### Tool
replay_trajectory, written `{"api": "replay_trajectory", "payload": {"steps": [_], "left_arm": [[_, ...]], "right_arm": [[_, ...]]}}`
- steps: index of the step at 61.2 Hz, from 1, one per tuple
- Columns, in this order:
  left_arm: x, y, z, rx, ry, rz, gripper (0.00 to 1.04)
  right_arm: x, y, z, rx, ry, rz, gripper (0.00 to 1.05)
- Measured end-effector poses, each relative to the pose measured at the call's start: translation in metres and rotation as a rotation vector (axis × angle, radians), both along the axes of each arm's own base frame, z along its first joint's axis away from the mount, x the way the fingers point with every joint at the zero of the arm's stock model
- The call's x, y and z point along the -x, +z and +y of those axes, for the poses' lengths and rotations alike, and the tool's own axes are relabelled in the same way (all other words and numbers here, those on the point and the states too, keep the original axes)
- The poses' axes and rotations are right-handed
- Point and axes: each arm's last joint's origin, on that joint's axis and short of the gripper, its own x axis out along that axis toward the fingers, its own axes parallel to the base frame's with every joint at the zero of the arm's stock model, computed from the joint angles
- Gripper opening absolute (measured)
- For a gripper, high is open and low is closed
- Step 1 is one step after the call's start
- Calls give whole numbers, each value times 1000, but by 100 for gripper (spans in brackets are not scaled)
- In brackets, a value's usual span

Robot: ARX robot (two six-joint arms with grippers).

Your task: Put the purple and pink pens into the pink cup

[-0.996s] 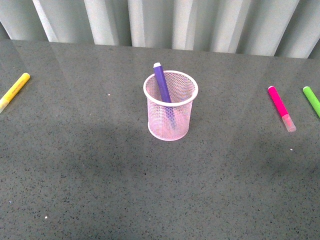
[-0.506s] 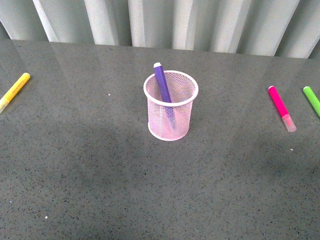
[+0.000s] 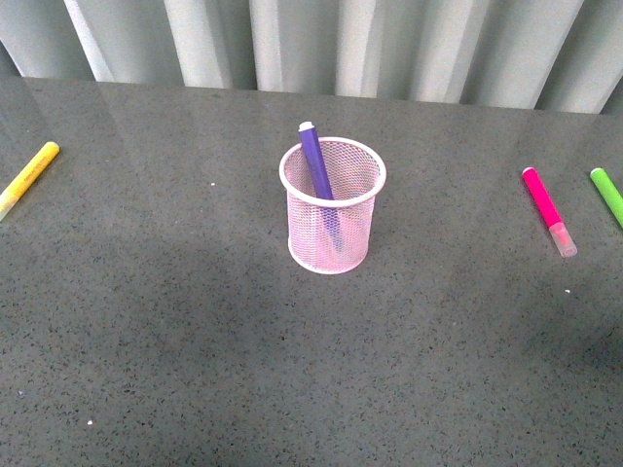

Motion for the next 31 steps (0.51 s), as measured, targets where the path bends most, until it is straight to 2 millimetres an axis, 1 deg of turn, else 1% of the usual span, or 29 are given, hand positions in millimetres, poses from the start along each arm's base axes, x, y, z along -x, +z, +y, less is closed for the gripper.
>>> {"api": "replay_trajectory", "payload": {"steps": [2, 7, 9, 10, 11, 14, 17, 22, 31], "left_arm": [[0, 0, 0, 0, 0, 0, 80], [0, 0, 0, 0, 0, 0, 92], [0, 0, 0, 0, 0, 0, 99], [0, 0, 0, 0, 0, 0, 100], [0, 0, 0, -2, 0, 0, 100], [0, 0, 0, -2, 0, 0, 98], [0, 0, 0, -3, 0, 0, 98], [0, 0, 0, -3, 0, 0, 98], [0, 0, 0, -3, 0, 0, 98]], "right_arm": [[-6, 2, -3, 2, 11, 5, 98], [-22, 11, -10, -2, 53, 7, 98], [-29, 15, -12, -11, 75, -1, 98], [-33, 16, -14, -17, 87, -3, 98], [-39, 18, -16, -28, 105, -3, 98], [-51, 21, -19, -44, 131, 21, 98], [-67, 23, -24, -62, 151, 63, 98], [-94, 21, -31, -113, 152, 148, 98], [-141, 17, -41, -222, 130, 228, 98]]}}
